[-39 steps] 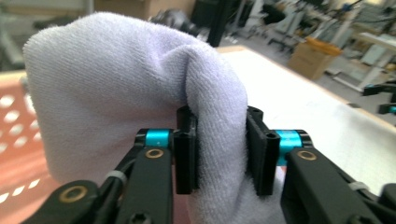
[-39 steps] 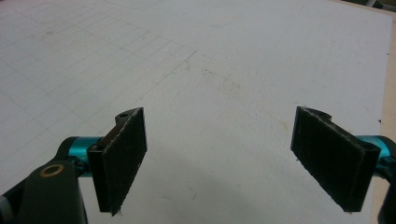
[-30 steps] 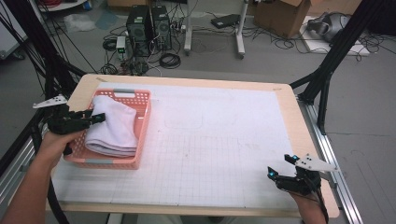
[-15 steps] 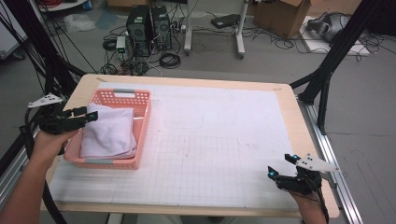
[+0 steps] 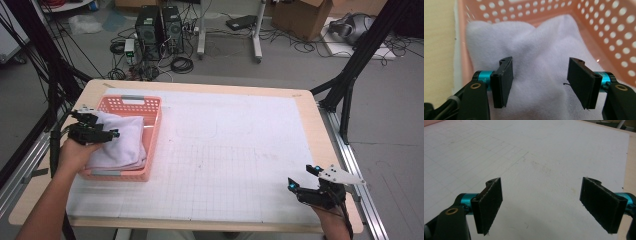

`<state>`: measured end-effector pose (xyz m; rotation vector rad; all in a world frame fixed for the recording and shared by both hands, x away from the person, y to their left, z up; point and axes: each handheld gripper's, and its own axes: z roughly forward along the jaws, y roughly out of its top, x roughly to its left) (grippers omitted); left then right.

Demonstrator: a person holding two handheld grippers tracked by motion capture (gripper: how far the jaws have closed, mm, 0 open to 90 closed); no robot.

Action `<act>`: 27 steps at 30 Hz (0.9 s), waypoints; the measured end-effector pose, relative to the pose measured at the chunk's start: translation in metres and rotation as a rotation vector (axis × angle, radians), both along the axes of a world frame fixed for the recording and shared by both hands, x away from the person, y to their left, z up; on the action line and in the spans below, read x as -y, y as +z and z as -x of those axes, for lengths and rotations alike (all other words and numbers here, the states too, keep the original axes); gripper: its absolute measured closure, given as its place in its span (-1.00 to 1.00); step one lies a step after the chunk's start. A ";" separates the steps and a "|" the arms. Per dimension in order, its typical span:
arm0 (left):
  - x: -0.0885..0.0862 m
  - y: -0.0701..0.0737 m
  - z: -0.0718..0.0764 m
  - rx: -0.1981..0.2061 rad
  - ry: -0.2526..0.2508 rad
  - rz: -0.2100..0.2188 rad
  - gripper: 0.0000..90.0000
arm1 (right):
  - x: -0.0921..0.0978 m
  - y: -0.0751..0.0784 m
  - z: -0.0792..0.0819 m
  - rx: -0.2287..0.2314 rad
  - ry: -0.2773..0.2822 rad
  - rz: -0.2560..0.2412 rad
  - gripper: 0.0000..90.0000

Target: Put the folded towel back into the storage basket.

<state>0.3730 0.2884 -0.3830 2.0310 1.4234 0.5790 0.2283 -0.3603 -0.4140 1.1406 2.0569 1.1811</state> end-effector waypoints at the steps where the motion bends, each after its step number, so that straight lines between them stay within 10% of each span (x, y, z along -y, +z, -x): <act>1: 0.003 -0.003 -0.002 -0.005 0.004 -0.009 -0.19 | 0.000 0.000 0.000 0.002 0.000 0.002 -0.61; 15: 0.007 -0.025 -0.016 -0.001 0.003 0.199 -0.22 | 0.001 -0.001 -0.001 -0.004 0.002 0.001 -0.61; 18: 0.013 -0.025 -0.017 0.033 0.006 0.158 -0.12 | 0.002 -0.001 -0.001 -0.005 -0.002 -0.002 -0.61; 27: -0.006 -0.005 0.002 0.176 0.036 0.267 -0.18 | 0.002 0.001 -0.001 0.005 -0.001 -0.009 -0.61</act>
